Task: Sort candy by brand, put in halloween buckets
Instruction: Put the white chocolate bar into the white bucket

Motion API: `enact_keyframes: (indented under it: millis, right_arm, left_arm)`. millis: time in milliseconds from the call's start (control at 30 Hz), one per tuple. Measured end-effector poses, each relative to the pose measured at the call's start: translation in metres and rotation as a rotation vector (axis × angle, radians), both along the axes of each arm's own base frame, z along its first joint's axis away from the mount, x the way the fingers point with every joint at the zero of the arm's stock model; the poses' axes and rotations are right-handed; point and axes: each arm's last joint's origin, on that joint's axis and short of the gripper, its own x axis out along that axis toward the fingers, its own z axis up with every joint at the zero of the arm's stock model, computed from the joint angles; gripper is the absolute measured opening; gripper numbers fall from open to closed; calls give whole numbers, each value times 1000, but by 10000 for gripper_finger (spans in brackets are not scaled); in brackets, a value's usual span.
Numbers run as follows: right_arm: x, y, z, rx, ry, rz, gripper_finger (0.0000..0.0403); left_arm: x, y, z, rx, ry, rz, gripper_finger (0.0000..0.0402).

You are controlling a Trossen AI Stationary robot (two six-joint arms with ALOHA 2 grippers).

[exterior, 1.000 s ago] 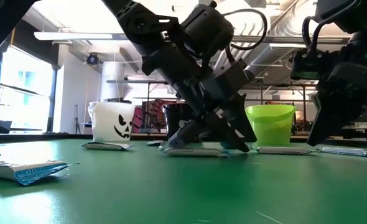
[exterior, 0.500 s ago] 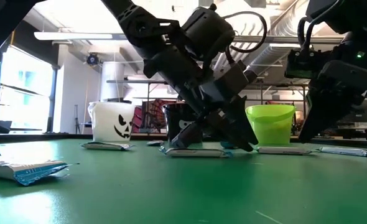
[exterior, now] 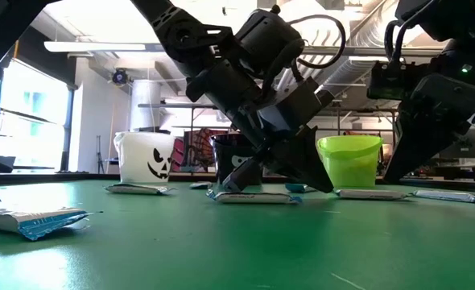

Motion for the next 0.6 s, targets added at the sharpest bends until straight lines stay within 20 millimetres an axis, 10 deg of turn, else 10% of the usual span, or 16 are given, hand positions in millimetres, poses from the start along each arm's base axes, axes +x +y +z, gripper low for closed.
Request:
enact_keyframes:
  millis: [600]
  right_arm:
    - [-18,11,34,-14,-73,16,0]
  left_arm:
    - [-12,-1,56,-97,-39,109,0]
